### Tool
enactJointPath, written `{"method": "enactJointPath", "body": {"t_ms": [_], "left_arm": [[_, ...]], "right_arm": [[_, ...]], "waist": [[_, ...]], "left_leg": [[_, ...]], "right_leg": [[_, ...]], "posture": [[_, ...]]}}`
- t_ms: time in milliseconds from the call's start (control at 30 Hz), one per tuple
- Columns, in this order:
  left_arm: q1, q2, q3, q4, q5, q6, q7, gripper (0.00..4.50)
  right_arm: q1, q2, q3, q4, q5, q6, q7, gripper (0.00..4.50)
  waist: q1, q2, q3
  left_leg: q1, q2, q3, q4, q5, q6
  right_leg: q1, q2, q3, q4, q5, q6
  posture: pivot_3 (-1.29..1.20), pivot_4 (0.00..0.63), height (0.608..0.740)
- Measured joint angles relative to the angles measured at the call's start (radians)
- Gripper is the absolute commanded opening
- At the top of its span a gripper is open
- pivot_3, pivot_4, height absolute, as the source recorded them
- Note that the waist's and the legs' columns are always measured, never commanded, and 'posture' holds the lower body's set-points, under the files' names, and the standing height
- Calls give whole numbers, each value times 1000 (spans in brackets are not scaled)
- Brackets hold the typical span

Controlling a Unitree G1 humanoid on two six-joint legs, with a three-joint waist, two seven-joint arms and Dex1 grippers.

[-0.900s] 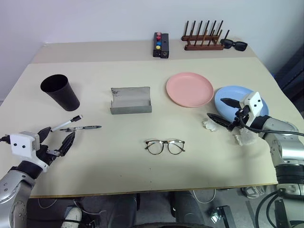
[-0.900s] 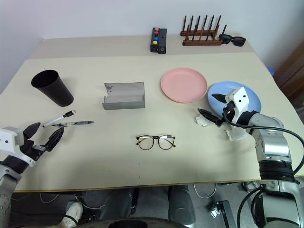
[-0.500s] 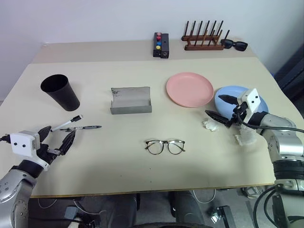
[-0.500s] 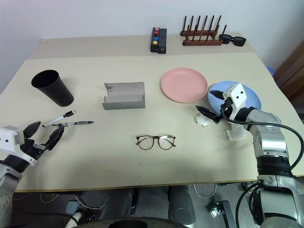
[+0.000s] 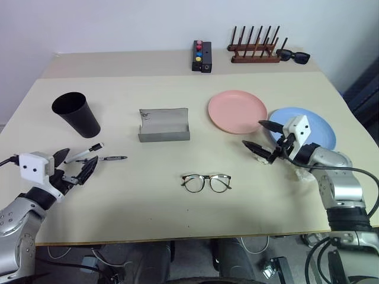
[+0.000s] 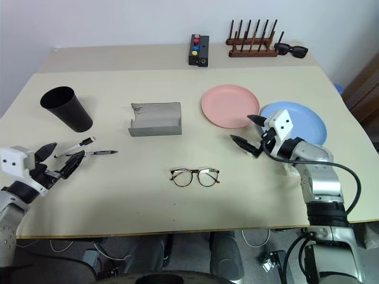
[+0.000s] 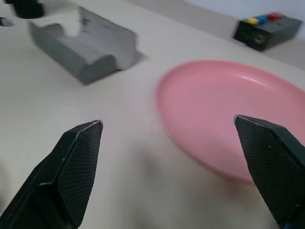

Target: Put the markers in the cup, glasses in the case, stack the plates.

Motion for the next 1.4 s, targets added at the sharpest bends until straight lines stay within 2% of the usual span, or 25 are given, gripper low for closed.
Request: {"method": "enactJointPath", "body": {"t_ms": [100,267,400,600,867,967,1200,1233,1400], "left_arm": [[-34,63,-39,33,12,22,-47,4472],[-120,229,-122,70,23,95,-184,4472],[-232,339,-241,156,83,152,-281,4472],[-400,399,-402,284,177,166,-398,4472],[-561,427,-584,472,321,41,-597,4472],[-623,427,-624,540,361,-8,-653,3638],[-674,425,-643,638,406,-87,-694,233],[-675,425,-642,640,408,-91,-695,64],[-662,425,-628,635,410,-107,-695,64]], "right_arm": [[36,26,13,-87,12,30,-19,4500],[37,55,53,-175,25,82,-44,4500],[15,73,87,-246,38,149,-78,4500],[8,92,123,-381,81,249,-110,4500],[51,92,183,-500,120,344,-117,4500],[55,100,199,-515,121,354,-126,4500],[64,112,208,-521,121,360,-138,4500],[66,114,210,-521,121,360,-138,4500],[67,120,223,-521,121,360,-138,4500]], "waist": [[0,0,0],[-2,1,0],[-3,1,1],[-2,1,1],[-5,1,1],[-4,1,0],[-8,1,0],[-8,1,0],[-10,1,0]], "left_leg": [[0,0,-1,0,0,0],[0,0,0,0,0,0],[-1,0,0,-1,0,0],[-1,0,0,-2,0,0],[-1,1,0,-2,0,0],[-1,1,0,-2,0,0],[0,1,0,-2,0,0],[0,1,0,-2,0,0],[0,1,0,-2,0,0]], "right_leg": [[0,0,0,1,0,0],[-1,1,0,1,0,0],[-3,1,0,2,0,0],[-4,1,0,2,0,1],[-5,1,0,3,0,1],[-4,1,0,4,0,1],[-5,1,0,6,1,2],[-5,1,0,6,0,2],[-5,2,0,6,0,2]], "posture": [[0,150,734],[0,150,734],[0,150,734],[0,150,734],[0,150,734],[0,150,734],[0,150,734],[0,150,734],[0,150,734]]}}
